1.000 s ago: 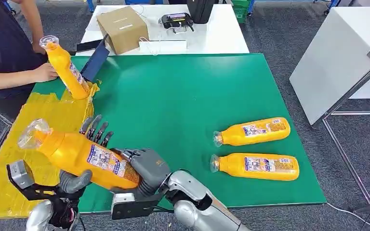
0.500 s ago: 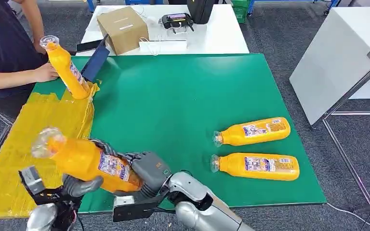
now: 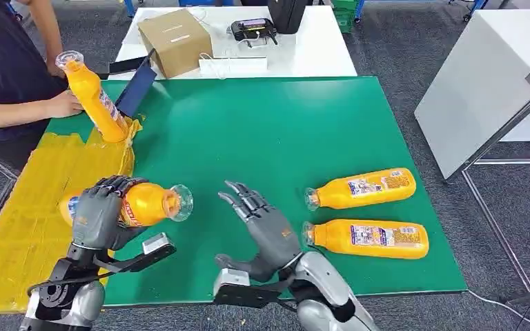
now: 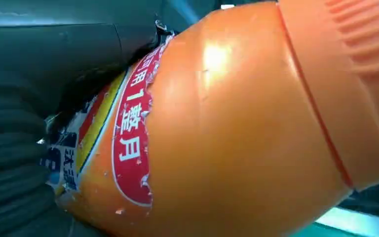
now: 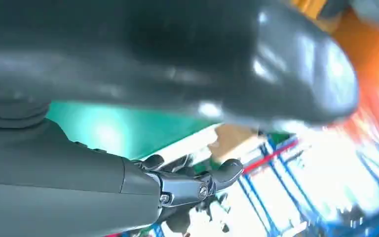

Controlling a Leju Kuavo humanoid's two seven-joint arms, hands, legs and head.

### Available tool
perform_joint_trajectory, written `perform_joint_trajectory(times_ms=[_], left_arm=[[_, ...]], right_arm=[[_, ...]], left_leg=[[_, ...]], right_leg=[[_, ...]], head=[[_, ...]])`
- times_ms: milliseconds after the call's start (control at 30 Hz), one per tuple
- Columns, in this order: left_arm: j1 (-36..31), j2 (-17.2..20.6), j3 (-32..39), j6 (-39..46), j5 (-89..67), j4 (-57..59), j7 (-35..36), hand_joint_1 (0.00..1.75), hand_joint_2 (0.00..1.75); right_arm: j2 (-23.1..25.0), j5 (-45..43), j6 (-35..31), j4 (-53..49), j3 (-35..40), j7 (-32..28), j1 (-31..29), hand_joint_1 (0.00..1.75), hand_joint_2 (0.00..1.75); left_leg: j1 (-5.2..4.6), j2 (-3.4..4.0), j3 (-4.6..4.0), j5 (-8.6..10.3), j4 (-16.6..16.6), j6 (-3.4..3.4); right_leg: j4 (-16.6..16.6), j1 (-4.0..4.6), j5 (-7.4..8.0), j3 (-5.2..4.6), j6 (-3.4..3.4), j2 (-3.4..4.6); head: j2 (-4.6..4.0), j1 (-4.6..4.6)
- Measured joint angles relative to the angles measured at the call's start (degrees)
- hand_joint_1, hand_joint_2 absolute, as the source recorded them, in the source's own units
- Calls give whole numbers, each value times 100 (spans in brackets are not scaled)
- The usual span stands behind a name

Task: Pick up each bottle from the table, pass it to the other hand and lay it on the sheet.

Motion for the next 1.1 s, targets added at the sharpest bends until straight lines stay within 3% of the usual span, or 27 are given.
perform_joint_trajectory(times_ms=[233, 500, 533, 567, 600, 767, 800, 1100], left_arm=[[-4, 208, 55, -236, -603, 436, 482, 175, 175], [-90, 774, -52, -551, -644, 1428, 639, 175, 175], [-109, 807, -81, -662, -644, 1483, 672, 126, 175], [-132, 844, -114, -792, -644, 1540, 696, 0, 175], [-159, 905, -133, -916, -644, 1625, 698, 0, 0], [-420, 1303, -162, -1431, -162, 2290, 64, 0, 0], [-475, 1392, -162, -1436, -61, 2433, 33, 0, 0], [-464, 1697, -161, -1339, 464, 2674, -166, 0, 0]], right_arm=[[-445, 4, 13, -907, -315, -90, 533, 0, 0], [-956, 39, 11, -1755, -687, -339, 1281, 0, 0], [-980, 74, 11, -1798, -704, -341, 1304, 0, 0], [-1003, 104, 9, -1839, -717, -341, 1338, 0, 0], [-1028, 144, -6, -1886, -733, -341, 1390, 0, 0], [-1309, 238, -102, -2067, -870, -226, 1639, 0, 0], [-1369, 236, -103, -2069, -929, -160, 1679, 0, 175], [-1878, 138, 192, -2060, -1761, 548, 2068, 0, 175]], left_leg=[[1, 0, 1, 0, 0, 0], [2, 4, -1, -1, -1, -1], [2, 3, -1, -1, -1, -1], [2, 3, -1, -1, -1, -1], [2, 3, -1, -1, -1, -1], [1, -1, 21, -4, -4, -4], [0, 1, 28, -8, -5, -7], [1, -1, 41, -10, -5, -11]], right_leg=[[-1, 1, 0, -4, -1, -1], [-1, 1, -1, -10, -1, 4], [-1, 1, -1, -10, -1, 4], [-1, 1, -1, -9, -1, 4], [-1, 1, -1, -8, -1, 3], [-1, 0, -3, 20, -2, -1], [-1, 0, -4, 25, -2, 1], [-1, -1, -4, 36, -3, 3]], head=[[0, 0], [0, 0], [0, 0], [0, 0], [0, 0], [0, -2], [0, -2], [0, -2]])
